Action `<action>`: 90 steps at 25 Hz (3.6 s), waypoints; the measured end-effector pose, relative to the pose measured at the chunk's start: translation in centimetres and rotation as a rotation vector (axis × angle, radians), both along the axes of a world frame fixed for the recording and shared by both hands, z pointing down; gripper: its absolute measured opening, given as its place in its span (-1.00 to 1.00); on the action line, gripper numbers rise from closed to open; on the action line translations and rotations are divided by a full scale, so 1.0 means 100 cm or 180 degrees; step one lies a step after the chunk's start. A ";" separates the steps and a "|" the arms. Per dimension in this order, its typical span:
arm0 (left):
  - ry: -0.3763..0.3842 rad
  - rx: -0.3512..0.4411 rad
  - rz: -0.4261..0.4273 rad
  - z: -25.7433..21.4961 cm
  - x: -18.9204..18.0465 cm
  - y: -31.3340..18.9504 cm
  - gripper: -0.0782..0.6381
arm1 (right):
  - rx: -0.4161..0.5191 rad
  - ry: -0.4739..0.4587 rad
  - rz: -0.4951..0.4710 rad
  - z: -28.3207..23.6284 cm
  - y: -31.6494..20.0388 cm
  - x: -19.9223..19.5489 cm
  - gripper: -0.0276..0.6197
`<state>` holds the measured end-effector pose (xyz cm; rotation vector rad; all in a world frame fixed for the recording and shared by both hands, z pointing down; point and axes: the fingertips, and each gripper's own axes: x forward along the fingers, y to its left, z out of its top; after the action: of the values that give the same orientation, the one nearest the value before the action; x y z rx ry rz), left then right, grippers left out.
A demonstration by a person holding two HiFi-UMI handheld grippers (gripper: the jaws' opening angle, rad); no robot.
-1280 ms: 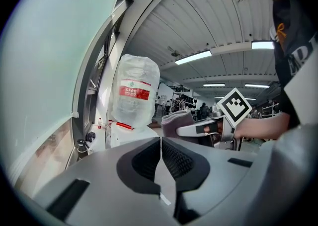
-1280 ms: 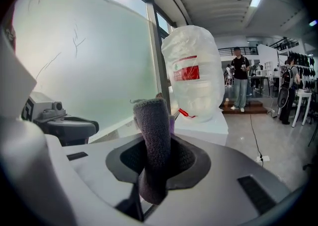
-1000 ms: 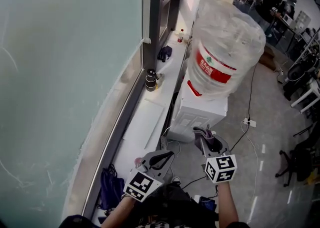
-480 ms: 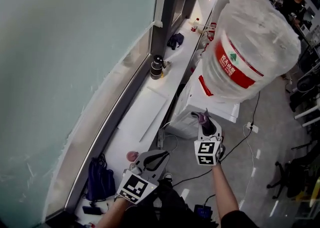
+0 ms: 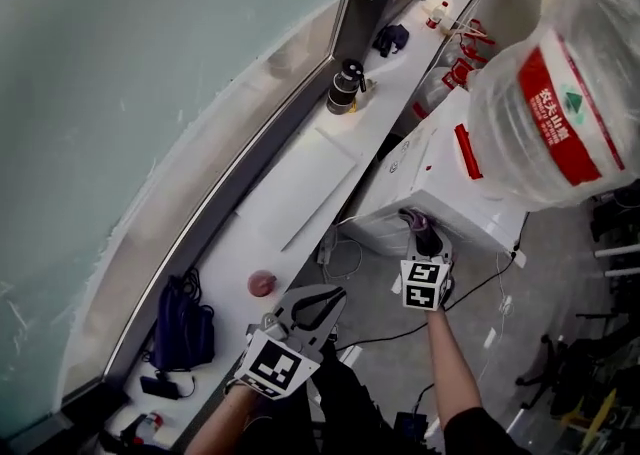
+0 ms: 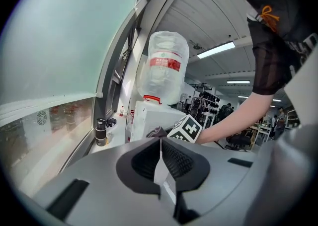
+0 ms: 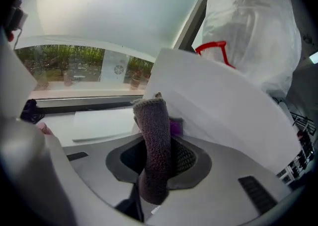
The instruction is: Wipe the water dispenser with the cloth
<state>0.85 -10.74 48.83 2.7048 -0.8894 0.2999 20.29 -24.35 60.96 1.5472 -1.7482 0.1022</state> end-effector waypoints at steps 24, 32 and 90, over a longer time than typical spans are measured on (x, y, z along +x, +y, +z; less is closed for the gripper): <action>0.0022 -0.0048 -0.0410 0.101 0.003 -0.031 -0.73 | -0.1181 0.0061 0.0154 0.313 -0.004 0.006 -0.60; -0.0001 -0.0165 -0.0270 0.084 0.005 -0.031 -0.73 | -0.0813 -0.0336 0.0060 0.212 0.021 0.006 -0.60; -0.0347 -0.0327 0.0070 0.128 0.051 -0.044 -0.73 | -0.1296 -0.0380 0.0819 0.285 0.041 0.072 -0.60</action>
<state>5.92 -15.12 61.63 2.6261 -0.8493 0.4883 27.47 -20.28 89.42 1.4716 -1.4908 0.6499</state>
